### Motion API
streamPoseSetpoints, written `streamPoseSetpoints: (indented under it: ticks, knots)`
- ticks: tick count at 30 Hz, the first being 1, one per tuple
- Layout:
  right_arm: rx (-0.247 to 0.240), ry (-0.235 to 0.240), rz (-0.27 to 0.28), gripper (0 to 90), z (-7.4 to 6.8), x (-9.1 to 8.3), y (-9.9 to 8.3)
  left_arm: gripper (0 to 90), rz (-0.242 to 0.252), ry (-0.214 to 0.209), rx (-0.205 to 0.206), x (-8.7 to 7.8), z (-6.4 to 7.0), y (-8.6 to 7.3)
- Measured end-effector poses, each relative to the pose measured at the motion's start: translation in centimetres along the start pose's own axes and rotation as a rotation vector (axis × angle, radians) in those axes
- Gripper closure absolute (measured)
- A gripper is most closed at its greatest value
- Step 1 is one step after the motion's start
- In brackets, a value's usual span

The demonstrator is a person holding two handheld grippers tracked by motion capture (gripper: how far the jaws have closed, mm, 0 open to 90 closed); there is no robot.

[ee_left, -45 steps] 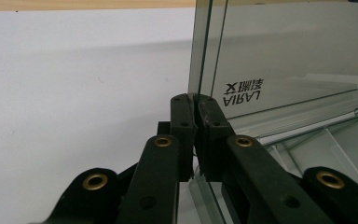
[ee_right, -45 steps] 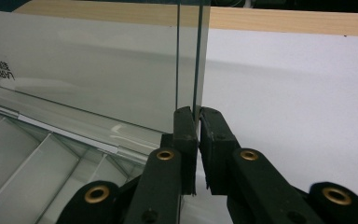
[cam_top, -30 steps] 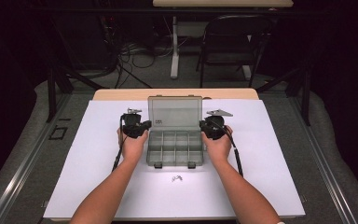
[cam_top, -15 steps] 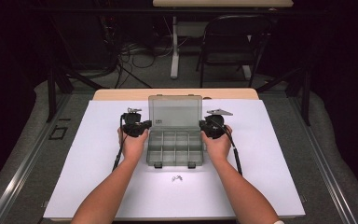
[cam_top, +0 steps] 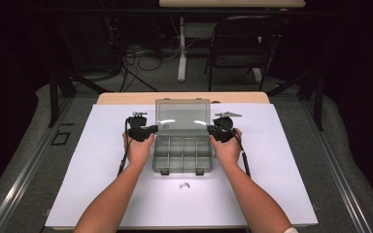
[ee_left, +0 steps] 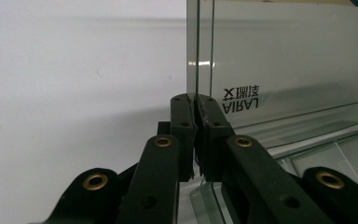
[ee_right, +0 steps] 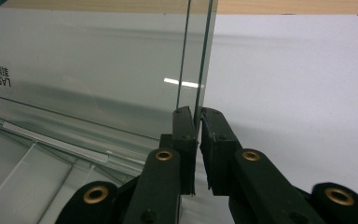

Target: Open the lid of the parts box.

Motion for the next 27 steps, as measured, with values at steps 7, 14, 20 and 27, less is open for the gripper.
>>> streamPoseSetpoints:
  ticks: [7, 14, 20, 27]
  knots:
    - [0.013, 0.006, -0.019, 84.7, 0.13, 0.28, 0.02, 87.1, -0.018, 0.008, 0.002, 0.27, -0.13, 0.16]
    - [0.005, 0.012, -0.043, 84.8, 0.24, 0.59, 0.17, 87.0, -0.029, 0.001, -0.013, 0.48, -0.40, 0.19]
    - [0.023, 0.017, -0.057, 85.0, 0.27, 0.87, 0.34, 86.9, -0.029, -0.009, -0.026, 0.57, -0.57, 0.16]
    - [0.004, 0.002, -0.050, 85.0, 0.15, 0.97, 0.30, 86.8, -0.031, -0.004, -0.030, 0.70, -0.61, 0.15]
Point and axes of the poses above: each handheld gripper's, and its own axes: x roughly forward along the jaws, y roughly out of its top, z roughly to its right, the point moved 4 cm from there along x, roughly forward along the jaws, and after that the axes turned 12 degrees about -y, right-handed, at the moved point
